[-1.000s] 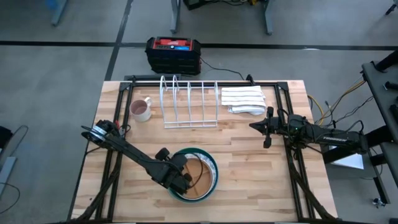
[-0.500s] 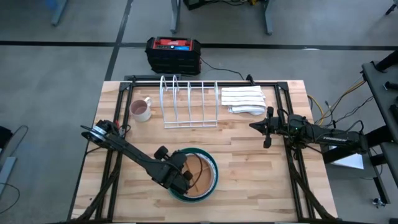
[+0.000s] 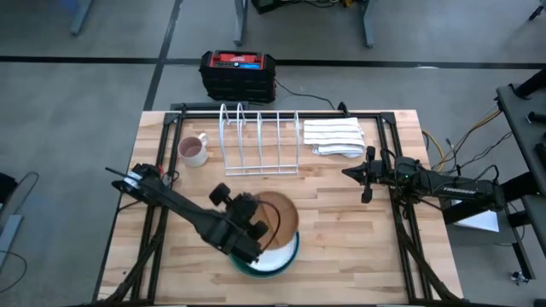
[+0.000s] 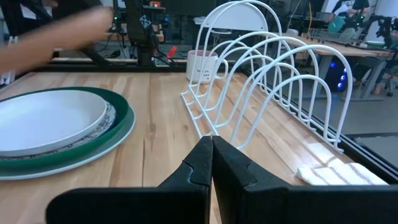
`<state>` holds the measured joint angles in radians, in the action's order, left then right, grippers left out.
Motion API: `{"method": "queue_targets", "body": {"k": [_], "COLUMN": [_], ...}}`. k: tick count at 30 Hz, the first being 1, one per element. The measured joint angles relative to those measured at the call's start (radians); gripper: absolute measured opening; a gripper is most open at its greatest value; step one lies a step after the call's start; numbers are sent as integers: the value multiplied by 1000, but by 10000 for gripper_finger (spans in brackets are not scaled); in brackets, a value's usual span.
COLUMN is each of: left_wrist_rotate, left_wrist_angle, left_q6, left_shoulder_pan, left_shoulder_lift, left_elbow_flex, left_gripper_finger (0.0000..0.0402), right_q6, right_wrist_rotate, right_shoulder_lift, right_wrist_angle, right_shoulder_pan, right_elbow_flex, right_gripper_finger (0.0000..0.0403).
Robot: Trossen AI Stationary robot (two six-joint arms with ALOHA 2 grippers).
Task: Sort dishes
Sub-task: Put the brown plate into the dishwasher rack
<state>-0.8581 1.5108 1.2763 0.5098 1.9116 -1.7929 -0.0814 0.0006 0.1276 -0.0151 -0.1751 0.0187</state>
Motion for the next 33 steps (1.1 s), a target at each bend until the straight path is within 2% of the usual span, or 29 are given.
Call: {"method": "queue_targets", "body": {"k": [3,6,8,11,14,16,18,24,30,33], "left_wrist_rotate": [-71,-179,-214,-214,-234,-256,-233,-141,-121,-22], "left_wrist_angle": [63,60,61,61,48,-39,-69,-14,61,56], "left_q6": [-26,-135,-273,-536,-664,-762,-818,-811,-729,-725], "left_shoulder_pan": [-38,-85,-127,-199,-289,-358,-435,-621,-658,-618], "left_shoulder_lift": [0,-7,-7,-7,-6,-55,-81,-85,-62,-60], "left_elbow_flex": [-116,-221,-306,-444,-567,-529,-514,-516,-514,-511], "left_gripper_finger": [0,0,0,0,0,0,0,0,0,0], "right_q6": [0,-1,-1,-2,-2,-2,-1,-7,-21,7], "right_wrist_rotate": [0,0,0,0,0,0,1,1,3,3], "right_shoulder_lift": [0,0,0,0,0,0,1,28,77,101], "right_wrist_angle": [0,0,0,0,0,0,0,1,1,2], "right_shoulder_pan": [0,0,0,0,0,0,0,0,-2,-2], "right_elbow_flex": [0,0,0,0,0,0,0,0,0,0], "right_gripper_finger": [0,0,0,0,0,0,0,0,0,0]}}
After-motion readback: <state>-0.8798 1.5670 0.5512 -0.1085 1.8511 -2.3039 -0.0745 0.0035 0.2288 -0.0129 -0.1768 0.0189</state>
